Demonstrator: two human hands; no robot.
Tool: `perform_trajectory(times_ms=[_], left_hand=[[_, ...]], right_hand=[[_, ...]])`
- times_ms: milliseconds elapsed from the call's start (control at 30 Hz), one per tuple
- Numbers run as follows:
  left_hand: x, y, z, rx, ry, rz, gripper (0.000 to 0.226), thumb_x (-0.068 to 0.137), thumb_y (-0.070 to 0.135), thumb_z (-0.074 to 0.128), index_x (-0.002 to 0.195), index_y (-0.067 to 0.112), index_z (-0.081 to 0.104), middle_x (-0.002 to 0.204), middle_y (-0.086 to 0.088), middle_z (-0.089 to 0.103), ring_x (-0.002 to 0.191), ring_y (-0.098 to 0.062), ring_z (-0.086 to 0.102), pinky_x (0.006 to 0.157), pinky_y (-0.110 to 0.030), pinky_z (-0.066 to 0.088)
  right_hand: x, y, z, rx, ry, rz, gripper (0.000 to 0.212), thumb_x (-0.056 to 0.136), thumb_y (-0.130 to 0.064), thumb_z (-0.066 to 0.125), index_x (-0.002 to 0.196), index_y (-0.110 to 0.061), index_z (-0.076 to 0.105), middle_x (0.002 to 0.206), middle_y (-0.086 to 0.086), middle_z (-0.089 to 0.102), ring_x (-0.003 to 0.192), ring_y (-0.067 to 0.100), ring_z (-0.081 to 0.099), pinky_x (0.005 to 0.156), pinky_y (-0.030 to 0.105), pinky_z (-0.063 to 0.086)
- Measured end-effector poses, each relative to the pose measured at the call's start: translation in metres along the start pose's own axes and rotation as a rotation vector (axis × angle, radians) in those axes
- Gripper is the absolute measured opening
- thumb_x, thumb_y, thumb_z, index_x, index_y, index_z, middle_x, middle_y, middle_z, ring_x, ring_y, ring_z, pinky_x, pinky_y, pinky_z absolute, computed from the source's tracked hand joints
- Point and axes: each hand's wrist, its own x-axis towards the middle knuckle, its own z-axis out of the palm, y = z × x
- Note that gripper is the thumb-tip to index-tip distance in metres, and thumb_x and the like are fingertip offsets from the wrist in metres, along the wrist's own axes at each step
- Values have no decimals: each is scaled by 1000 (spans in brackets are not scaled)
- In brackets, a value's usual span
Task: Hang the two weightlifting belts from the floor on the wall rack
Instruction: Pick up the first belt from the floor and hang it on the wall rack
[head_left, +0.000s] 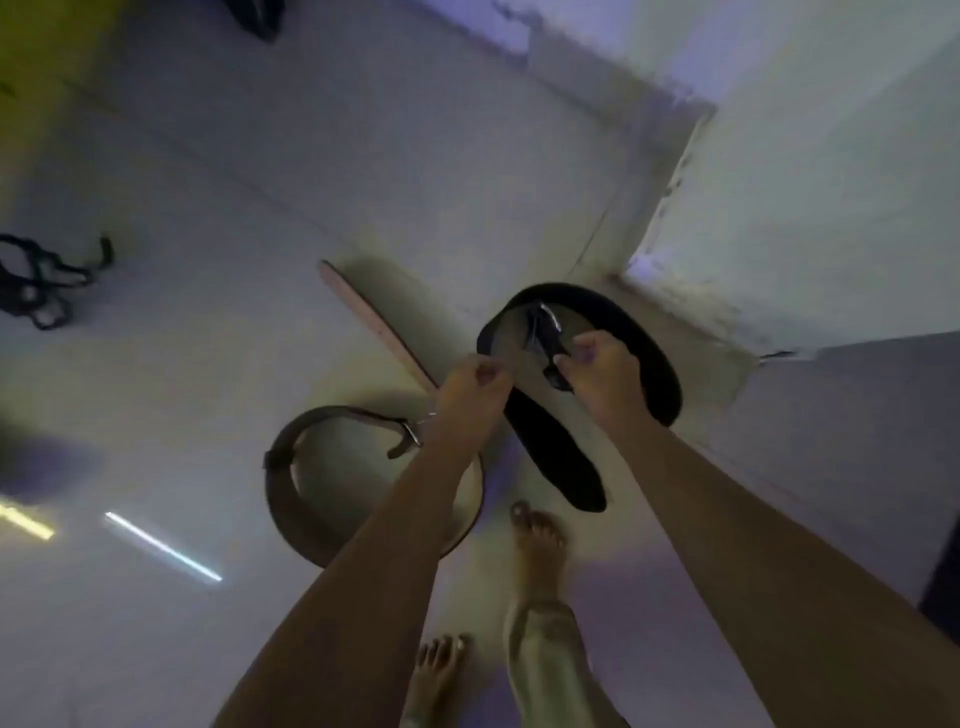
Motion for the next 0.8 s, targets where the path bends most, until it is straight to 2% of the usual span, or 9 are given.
perform_trajectory(times_ms=[133,233,333,400,500,567,600,700,800], left_hand=[[74,-38,43,-118,27,-88,15,87,20,54,95,12,64,96,-8,66,104,-31,63,95,-45,50],[104,-54,65,-137,-2,-115,18,89,20,52,73,22,57,83,1,59,96,-26,62,93,-45,50],[113,-59,73,-135,4,-133,24,90,20,50,66,25,53,89,-4,57,94,-26,60,92,-45,49],[104,-56,74,-137,-1,-136,23,91,19,50,68,22,52,85,-3,55,92,-26,59,88,-38,49],[71,-29,68,-173,-23,-117,28,91,15,48,63,21,49,67,1,47,75,-19,50,73,-31,42],[39,1,60,-199,-41,-76,23,91,16,50,69,13,56,65,-2,52,68,-20,52,68,-28,43],[21,19,56,-217,-55,-48,19,91,19,52,80,7,61,72,-7,60,73,-22,58,71,-30,47],[-41,78,39,-289,-82,28,33,92,24,54,112,-1,61,101,-15,68,89,-25,64,86,-36,51],[-116,143,11,-301,-49,197,30,93,22,54,111,-1,59,98,-10,65,89,-24,63,84,-36,52]], right_hand=[[65,42,46,-78,-16,16,49,79,-16,69,122,1,55,122,23,58,115,36,55,92,38,44],[95,71,71,-130,-22,4,37,79,-19,64,113,-4,62,110,21,64,105,36,60,82,37,47],[104,78,75,-117,28,5,26,90,-14,52,109,-3,65,104,23,68,99,38,63,71,33,43],[94,75,65,-106,70,33,27,91,-15,49,110,-4,66,106,24,67,102,40,61,75,35,43],[58,63,32,14,92,50,27,90,-12,48,109,-5,67,106,22,68,102,40,60,84,36,45],[26,45,2,131,100,46,27,89,-9,49,110,-5,67,106,20,69,101,37,61,85,32,44],[8,32,-16,187,112,38,29,88,-9,50,111,-6,68,106,19,69,101,35,62,86,30,45],[-52,-14,-80,358,151,-8,29,84,-13,52,106,-7,70,102,18,71,97,36,65,90,44,52],[-123,-64,-155,508,171,-53,20,87,-5,51,95,-1,69,97,27,69,83,35,65,74,40,54]])
